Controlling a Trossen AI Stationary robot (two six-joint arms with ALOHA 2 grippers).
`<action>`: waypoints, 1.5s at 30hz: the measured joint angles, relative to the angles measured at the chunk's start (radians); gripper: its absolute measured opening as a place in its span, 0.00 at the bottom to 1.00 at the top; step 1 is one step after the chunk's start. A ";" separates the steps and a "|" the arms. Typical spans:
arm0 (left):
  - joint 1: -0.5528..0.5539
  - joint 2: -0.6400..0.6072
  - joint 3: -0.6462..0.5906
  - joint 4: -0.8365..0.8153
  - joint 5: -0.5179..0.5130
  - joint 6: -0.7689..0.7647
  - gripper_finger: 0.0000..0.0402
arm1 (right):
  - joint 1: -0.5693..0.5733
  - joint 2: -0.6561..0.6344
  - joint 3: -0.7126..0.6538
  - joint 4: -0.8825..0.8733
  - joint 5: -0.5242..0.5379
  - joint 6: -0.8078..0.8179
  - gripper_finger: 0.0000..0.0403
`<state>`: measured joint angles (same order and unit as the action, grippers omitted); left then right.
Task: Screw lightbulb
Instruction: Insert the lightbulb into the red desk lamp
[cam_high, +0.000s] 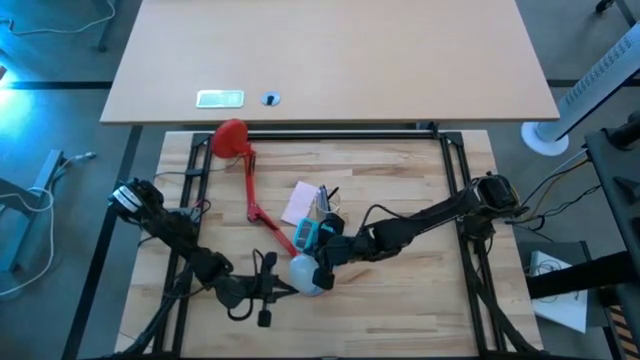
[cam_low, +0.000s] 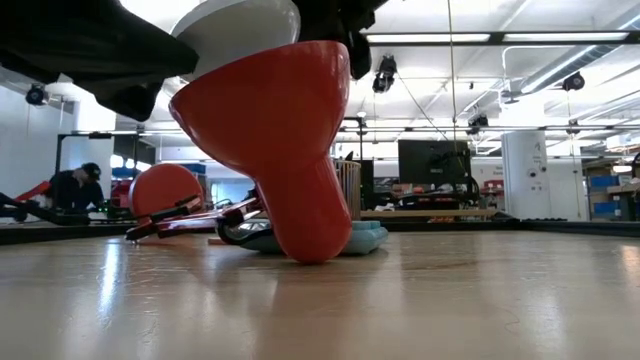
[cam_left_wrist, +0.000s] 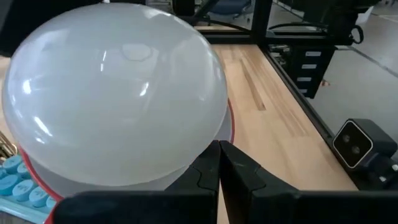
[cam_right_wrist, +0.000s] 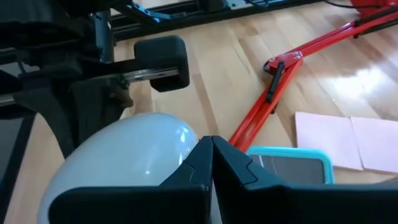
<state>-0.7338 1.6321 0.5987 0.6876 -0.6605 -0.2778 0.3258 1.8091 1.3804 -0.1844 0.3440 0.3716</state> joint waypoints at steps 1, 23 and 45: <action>0.000 0.000 0.000 0.000 0.000 0.000 0.00 | 0.002 0.000 0.000 0.000 -0.001 0.008 0.00; 0.038 -0.011 -0.016 -0.004 -0.002 -0.072 0.00 | 0.041 -0.021 0.003 -0.100 0.002 0.082 0.00; 0.043 -0.304 -0.222 -0.090 -0.046 -0.127 0.00 | 0.067 -0.033 0.003 -0.139 -0.011 0.083 0.00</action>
<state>-0.6907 1.3280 0.3768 0.5974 -0.7068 -0.4043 0.3929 1.7758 1.3838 -0.3238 0.3333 0.4541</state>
